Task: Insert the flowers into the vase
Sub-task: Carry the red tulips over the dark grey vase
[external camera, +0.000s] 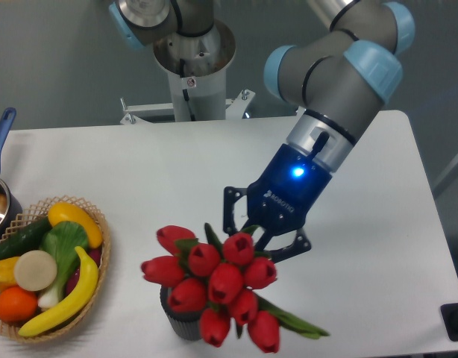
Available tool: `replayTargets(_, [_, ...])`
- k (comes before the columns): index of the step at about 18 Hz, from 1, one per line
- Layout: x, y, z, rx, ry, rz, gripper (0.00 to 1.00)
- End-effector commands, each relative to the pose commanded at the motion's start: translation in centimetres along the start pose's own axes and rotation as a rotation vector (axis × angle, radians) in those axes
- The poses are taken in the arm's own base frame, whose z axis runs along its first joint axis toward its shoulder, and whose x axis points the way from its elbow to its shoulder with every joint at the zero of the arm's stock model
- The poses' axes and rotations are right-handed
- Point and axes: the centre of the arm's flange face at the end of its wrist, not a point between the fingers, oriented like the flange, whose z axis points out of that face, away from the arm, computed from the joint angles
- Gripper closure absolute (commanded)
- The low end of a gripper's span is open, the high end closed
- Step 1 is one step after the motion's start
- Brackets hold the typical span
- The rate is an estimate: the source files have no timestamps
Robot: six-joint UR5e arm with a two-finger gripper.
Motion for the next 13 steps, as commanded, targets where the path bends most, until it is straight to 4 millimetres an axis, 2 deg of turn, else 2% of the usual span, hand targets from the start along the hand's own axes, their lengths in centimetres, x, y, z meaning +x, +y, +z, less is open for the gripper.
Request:
replayTargets(3, [-0.4, 0.6, 1.7, 0.081, 0.080, 0.035, 0.79])
replayTargets(8, [-0.8, 0.7, 2.5, 0.165, 0.175, 0.040, 0.77])
replayTargets(13, [-1.3, 2.2, 4.0, 0.173, 0.208, 0.028, 0.75])
